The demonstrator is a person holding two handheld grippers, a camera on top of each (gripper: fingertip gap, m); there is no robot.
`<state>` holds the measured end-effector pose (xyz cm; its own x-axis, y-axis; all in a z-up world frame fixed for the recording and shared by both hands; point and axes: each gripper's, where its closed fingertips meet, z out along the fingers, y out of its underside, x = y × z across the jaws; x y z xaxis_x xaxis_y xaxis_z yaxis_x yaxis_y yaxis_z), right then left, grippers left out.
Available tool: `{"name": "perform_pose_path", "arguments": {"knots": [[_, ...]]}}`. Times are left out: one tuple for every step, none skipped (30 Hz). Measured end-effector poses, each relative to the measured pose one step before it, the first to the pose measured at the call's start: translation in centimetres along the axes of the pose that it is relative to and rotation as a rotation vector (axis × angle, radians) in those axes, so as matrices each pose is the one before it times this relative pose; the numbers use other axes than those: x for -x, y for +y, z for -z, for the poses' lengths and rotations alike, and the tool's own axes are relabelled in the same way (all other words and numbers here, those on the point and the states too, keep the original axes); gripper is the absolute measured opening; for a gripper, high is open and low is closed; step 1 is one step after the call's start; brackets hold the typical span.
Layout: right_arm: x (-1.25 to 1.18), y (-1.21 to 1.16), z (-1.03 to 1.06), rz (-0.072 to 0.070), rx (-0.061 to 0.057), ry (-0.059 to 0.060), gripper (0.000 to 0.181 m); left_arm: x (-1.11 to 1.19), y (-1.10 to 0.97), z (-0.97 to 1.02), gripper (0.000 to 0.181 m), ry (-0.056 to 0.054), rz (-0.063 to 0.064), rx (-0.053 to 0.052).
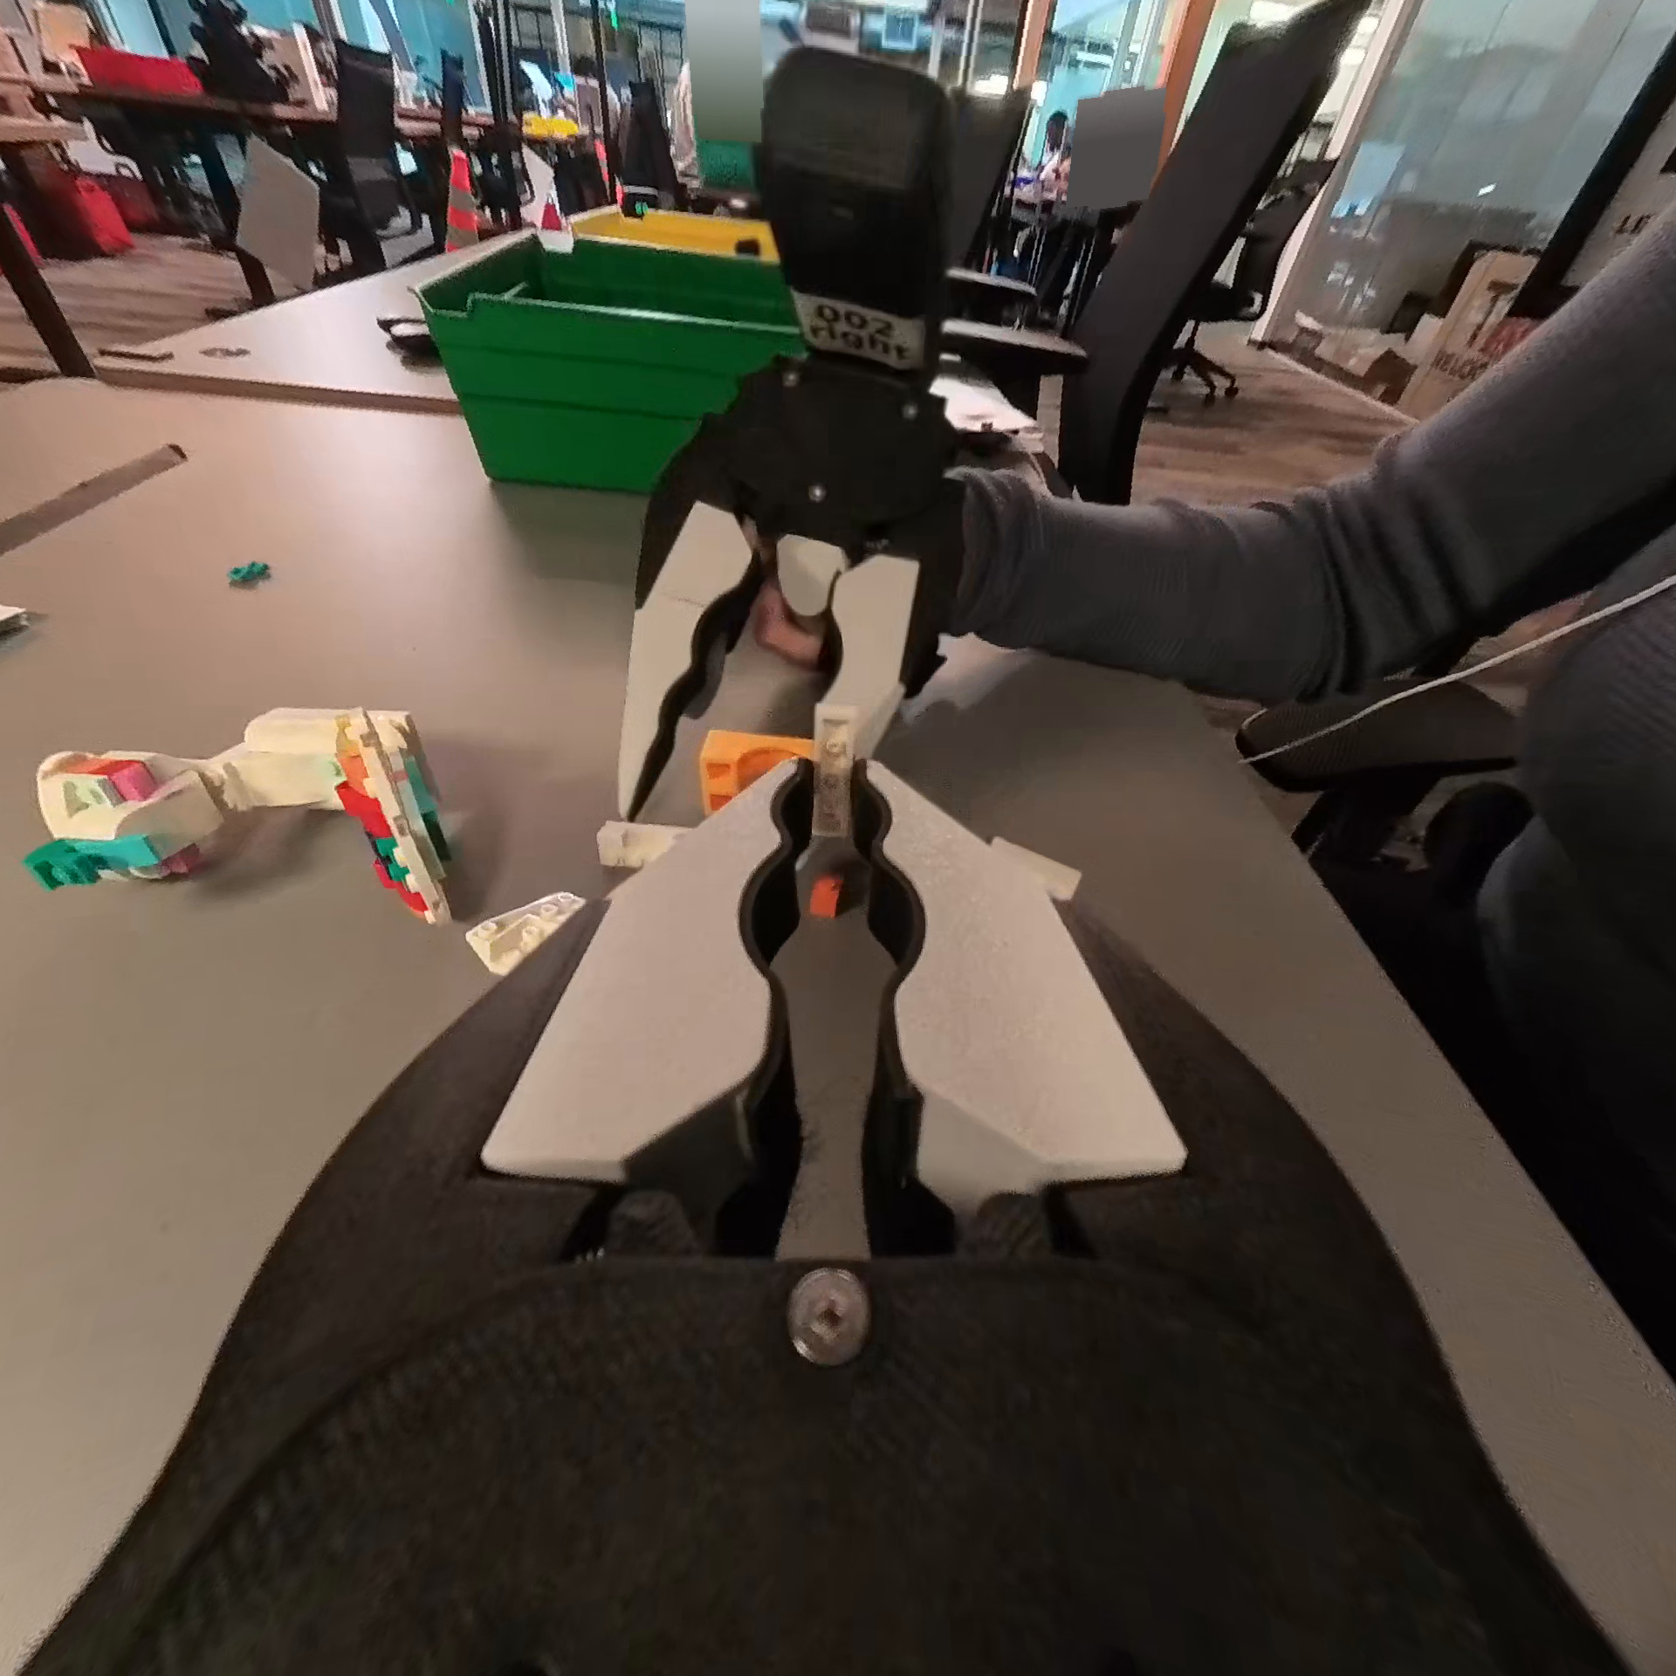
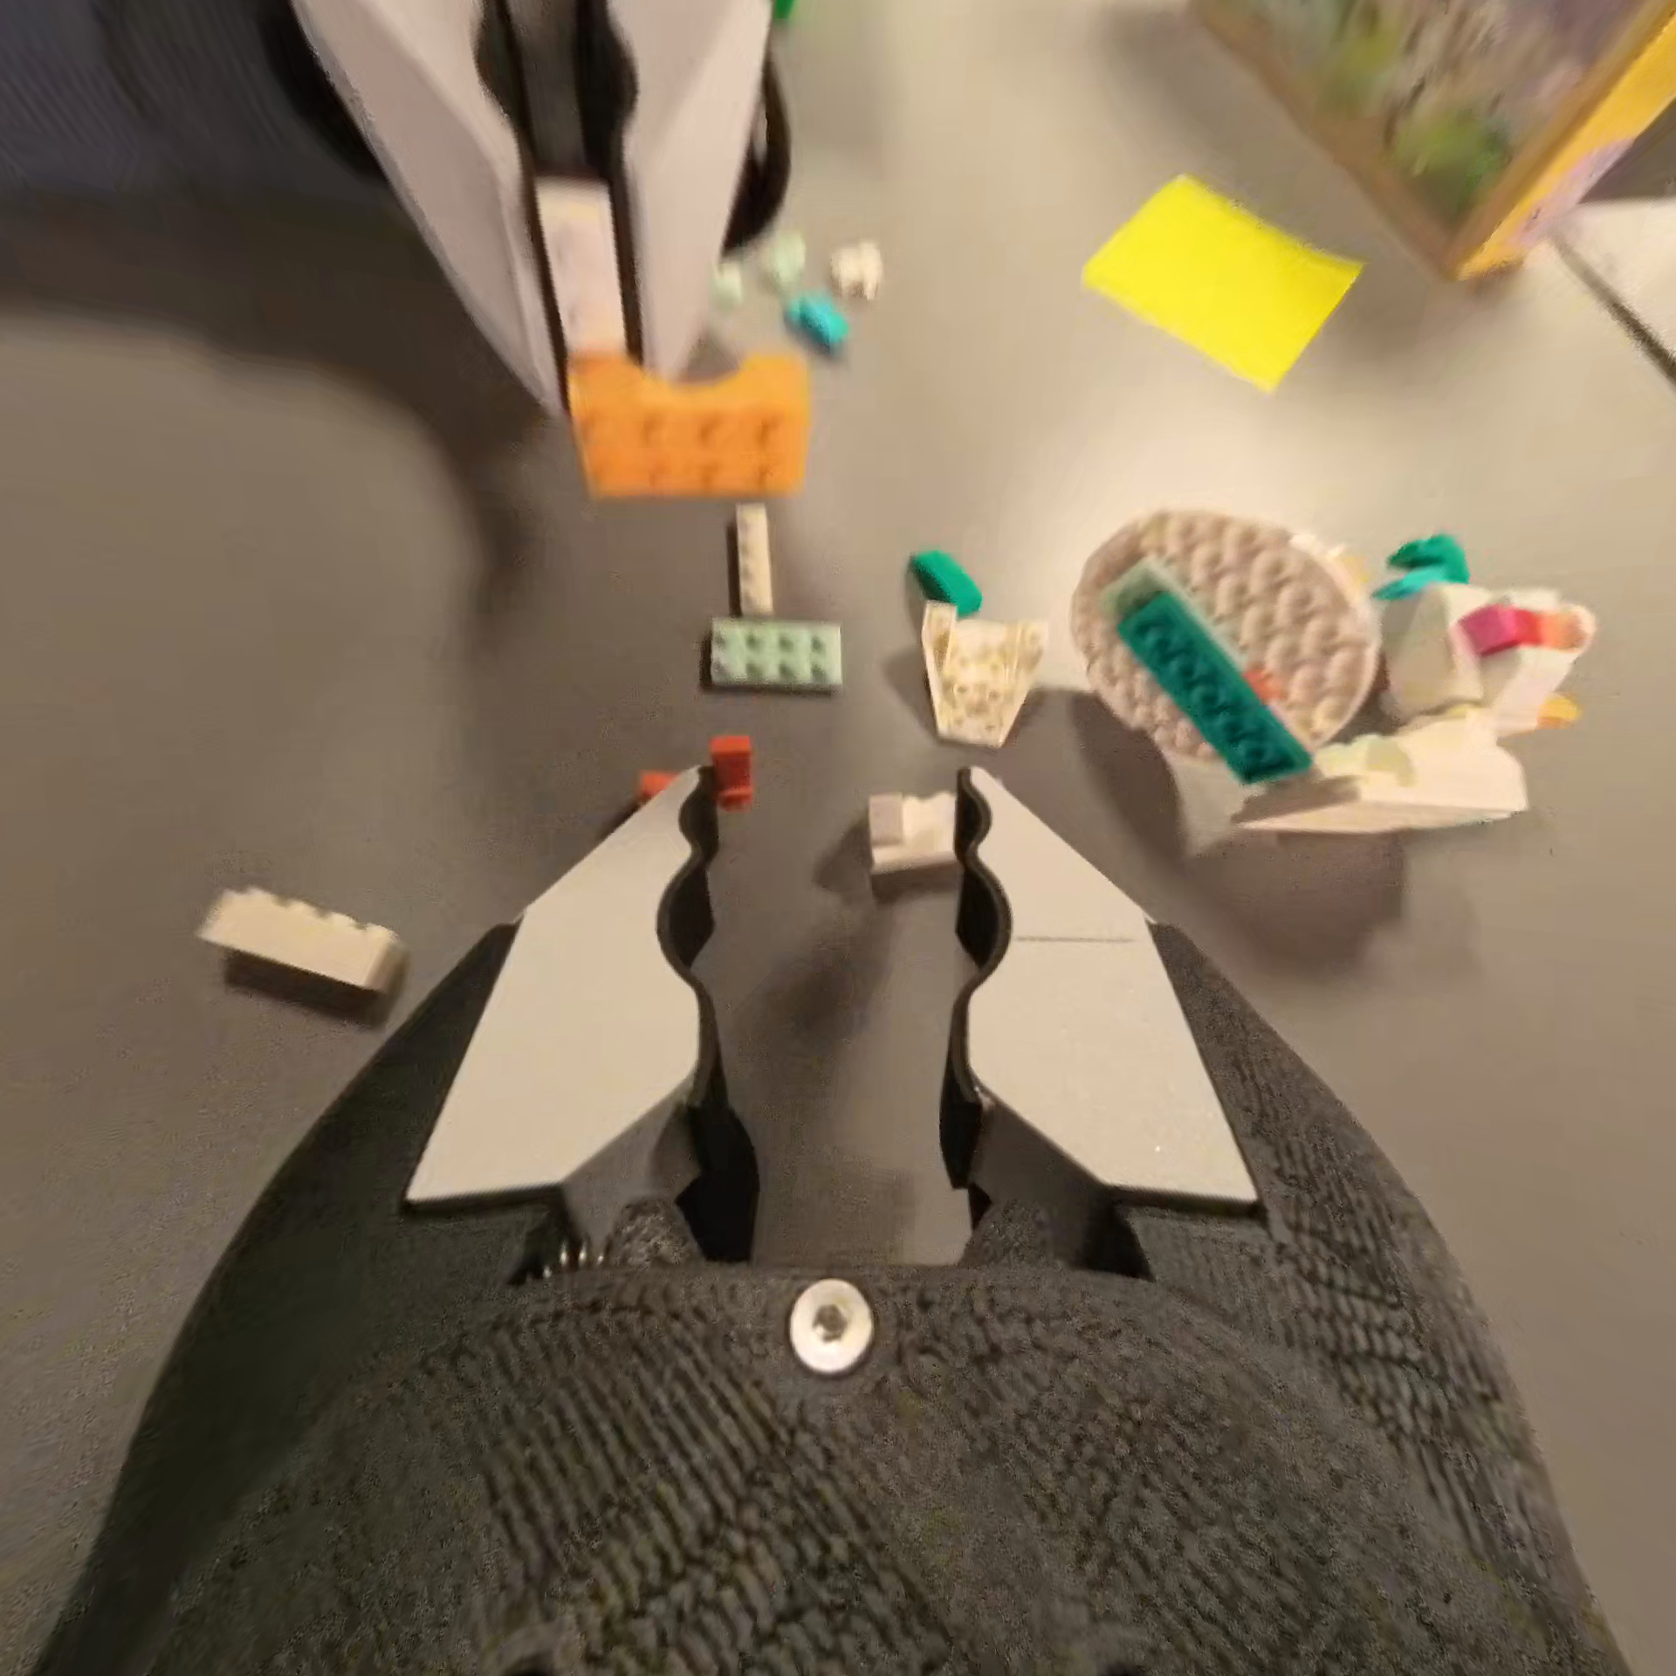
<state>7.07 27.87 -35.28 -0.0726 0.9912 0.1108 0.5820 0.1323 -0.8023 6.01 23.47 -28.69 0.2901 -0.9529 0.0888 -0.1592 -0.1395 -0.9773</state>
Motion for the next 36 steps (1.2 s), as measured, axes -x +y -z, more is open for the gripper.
{"name": "perform_pose_path", "arguments": {"knots": [[0.026,0.86,-0.445,0.0305,0.0608,0.0138,0.054,0.055,0.216,-0.076,0.007,-0.0014,0.0008,0.0106],[0.178,-0.155,-0.171,0.0059,-0.0026,-0.0037,0.055,-0.027,0.13,-0.059,0.007,0.0028,0.0012,0.0058],[0.015,-0.329,0.079,-0.0002,-0.0136,0.0014,0.056,-0.031,0.101,-0.052,0.007,0.0023,0.0006,0.0066],[-0.225,-0.312,0.229,-0.0009,-0.0184,0.0123,0.056,0.04,0.109,-0.036,0.007,-0.0047,-0.0073,0.008],[-0.17,-0.578,0.369,-0.0178,-0.0406,0.0024,0.055,0.07,0.059,-0.012,0.007,-0.0101,-0.0137,0.0065],[-0.008,-0.916,0.431,-0.0439,-0.0623,-0.0174,0.054,0.007,0.025,-0.021,0.007,-0.0096,-0.0186,0.0062],[0.128,-1.113,0.447,-0.066,-0.0757,-0.0358,0.051,0.039,-0.017,-0.028,0.007,-0.0152,-0.0255,0.0075],[0.34,-1.192,0.406,-0.0814,-0.0822,-0.0557,0.049,-0.003,-0.018,-0.059,0.007,-0.0164,-0.0349,0.0073],[0.469,-1.122,0.354,-0.0979,-0.0812,-0.0685,0.046,-0.008,-0.09,-0.088,0.007,-0.0177,-0.0344,0.0028],[0.449,-0.898,0.254,-0.1165,-0.0693,-0.0737,0.043,-0.075,-0.192,-0.085,0.007,-0.0131,-0.0348,-0.0041],[0.394,-0.619,0.161,-0.1301,-0.0531,-0.0765,0.043,-0.117,-0.291,-0.071,0.007,-0.0095,-0.0434,-0.0112],[0.381,-0.383,0.097,-0.1277,-0.0388,-0.0786,0.044,-0.046,-0.394,-0.051,0.007,-0.0183,-0.0611,-0.0208],[0.257,-0.279,0.062,-0.1133,-0.0336,-0.0661,0.043,-0.007,-0.275,-0.055,0.007,-0.0202,-0.0647,-0.0134],[0.201,-0.073,-0.014,-0.0928,-0.0207,-0.0541,0.043,0.032,-0.103,-0.095,0.007,-0.0203,-0.0558,-0.0025],[0.23,0.155,-0.095,-0.0697,-0.0049,-0.0482,0.043,0.014,-0.025,-0.102,0.007,-0.0157,-0.0425,0.0034],[0.134,0.209,-0.192,-0.0521,0.0009,-0.0349,0.041,-0.011,-0.031,-0.095,0.007,-0.0111,-0.0284,0.0042],[0.016,0.202,-0.245,-0.0343,0.0019,-0.0202,0.038,-0.048,-0.068,-0.096,0.007,-0.0053,-0.0192,0.0017],[-0.073,0.265,-0.266,-0.0153,0.0095,-0.0072,0.035,-0.099,-0.125,-0.102,0.007,0.0004,-0.0118,-0.0027],[-0.053,0.254,-0.268,0.0,0.0116,-0.0012,0.026,-0.094,-0.075,-0.099,0.007,0.0011,-0.009,-0.0008],[0.1,0.133,-0.164,0.0112,0.0067,-0.0054,0.014,-0.1,0.06,-0.09,0.007,0.0015,-0.01,0.0075],[0.011,-0.063,-0.021,0.0189,-0.0041,0.0091,0.014,0.013,0.137,-0.043,0.007,-0.0075,-0.0148,0.0124],[0.007,0.034,0.047,0.0293,0.008,0.0156,0.014,0.095,0.081,0.013,0.007,-0.011,-0.0182,0.0107],[-0.035,0.052,0.084,0.0354,0.0138,0.0208,0.014,-0.065,0.02,-0.012,0.007,-0.003,-0.0151,0.0105],[-0.102,0.048,0.115,0.0383,0.0159,0.0287,0.014,0.052,0.153,-0.034,0.007,-0.0088,-0.0231,0.0177],[-0.025,0.049,0.083,0.035,0.0145,0.0228,0.014,0.077,0.183,0.0,0.007,-0.007,-0.0158,0.018],[0.097,0.011,0.088,0.0223,0.0072,0.0097,0.014,0.02,-0.028,0.069,0.008,0.0014,0.0027,0.002],[-0.148,-0.421,0.625,0.006,-0.0211,0.0171,0.014,0.143,0.012,0.291,0.007,0.0006,0.0088,0.0023],[-0.388,-1.044,1.5,-0.0004,-0.0584,0.0287,0.013,0.956,0.277,1.021,0.007,-0.0372,0.0197,0.0056],[-0.411,-1.062,1.714,0.02,-0.0487,0.0399,0.013,1.604,-0.252,1.562,0.007,-0.0563,0.0382,-0.0412],[-0.403,-0.686,1.188,0.042,-0.0193,0.0479,0.014,1.594,-0.679,1.438,0.006,-0.0405,0.0721,-0.0591],[-0.118,-0.342,0.433,0.0375,-0.0077,0.024,0.014,0.949,-0.166,0.784,0.006,-0.0125,0.066,-0.0122],[0.151,-0.107,-0.151,0.0155,-0.0074,-0.0033,0.014,0.145,0.813,0.091,0.007,0.0116,0.0387,0.0451],[0.061,0.199,-0.466,0.0046,0.0047,-0.0055,0.014,-0.313,1.448,-0.431,0.007,0.0245,0.0387,0.0769],[-0.108,0.497,-0.584,0.0097,0.0221,0.0039,0.014,-0.62,1.352,-0.75,0.006,0.0385,0.039,0.0746],[-0.16,0.56,-0.556,0.0134,0.0294,0.0076,0.014,-0.782,1.033,-0.832,0.006,0.052,0.0524,0.0596],[-0.147,0.514,-0.453,0.0098,0.0255,0.0069,0.014,-0.414,0.811,-0.759,0.006,0.0361,0.0639,0.0478]]}}
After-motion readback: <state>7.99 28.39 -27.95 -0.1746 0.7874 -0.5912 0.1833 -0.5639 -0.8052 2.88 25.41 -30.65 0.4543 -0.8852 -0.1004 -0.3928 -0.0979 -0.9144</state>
